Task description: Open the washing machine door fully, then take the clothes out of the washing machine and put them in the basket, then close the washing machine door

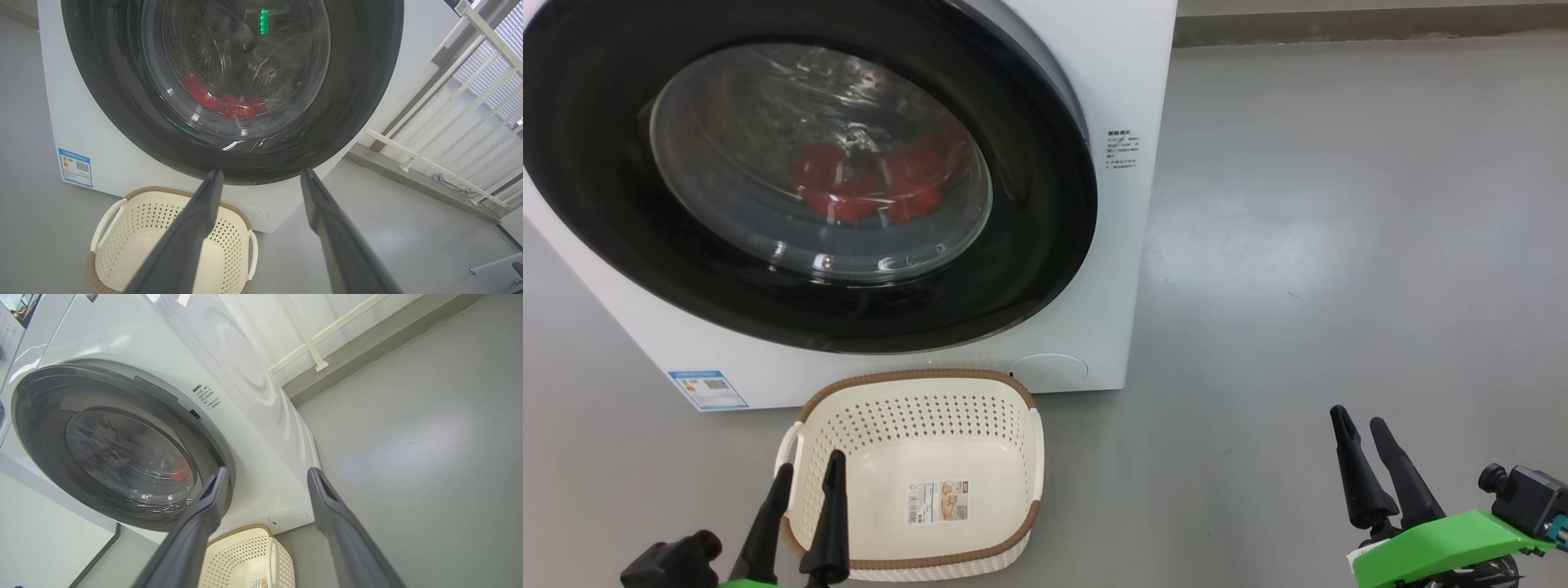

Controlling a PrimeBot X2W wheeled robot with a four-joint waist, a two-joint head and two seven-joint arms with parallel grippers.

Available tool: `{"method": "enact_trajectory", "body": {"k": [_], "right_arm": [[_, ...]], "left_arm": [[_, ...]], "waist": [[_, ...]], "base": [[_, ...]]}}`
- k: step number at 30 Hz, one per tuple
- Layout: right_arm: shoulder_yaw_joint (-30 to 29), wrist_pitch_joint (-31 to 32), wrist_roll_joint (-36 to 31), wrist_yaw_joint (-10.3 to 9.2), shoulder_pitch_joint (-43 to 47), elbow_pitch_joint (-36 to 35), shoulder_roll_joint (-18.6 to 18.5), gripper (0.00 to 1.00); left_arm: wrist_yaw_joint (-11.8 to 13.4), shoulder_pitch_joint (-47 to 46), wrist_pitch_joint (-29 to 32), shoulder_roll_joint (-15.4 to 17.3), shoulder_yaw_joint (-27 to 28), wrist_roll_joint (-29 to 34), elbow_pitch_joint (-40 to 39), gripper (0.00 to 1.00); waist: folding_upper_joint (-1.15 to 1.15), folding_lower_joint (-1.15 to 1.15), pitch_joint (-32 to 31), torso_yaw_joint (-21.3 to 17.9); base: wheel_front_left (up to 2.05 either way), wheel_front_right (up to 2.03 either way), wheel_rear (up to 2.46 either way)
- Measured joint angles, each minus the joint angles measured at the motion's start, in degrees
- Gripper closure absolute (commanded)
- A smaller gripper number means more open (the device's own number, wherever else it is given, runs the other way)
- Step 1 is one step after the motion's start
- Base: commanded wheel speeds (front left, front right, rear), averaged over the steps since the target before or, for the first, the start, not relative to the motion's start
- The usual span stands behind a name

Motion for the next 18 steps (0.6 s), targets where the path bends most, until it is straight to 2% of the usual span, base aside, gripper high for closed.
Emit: {"method": "enact_trajectory", "body": {"k": [18], "right_arm": [[-0.6, -2.8, -8.7, 0.0, 1.2, -2.0, -0.4, 0.0]], "left_arm": [[0.1, 0.0, -3.0, 0.5, -0.5, 11.7, -0.1, 0.0]], "waist": [[0.0, 0.0, 0.7, 0.1]], "base": [[0.0, 0.0, 0.0]]}}
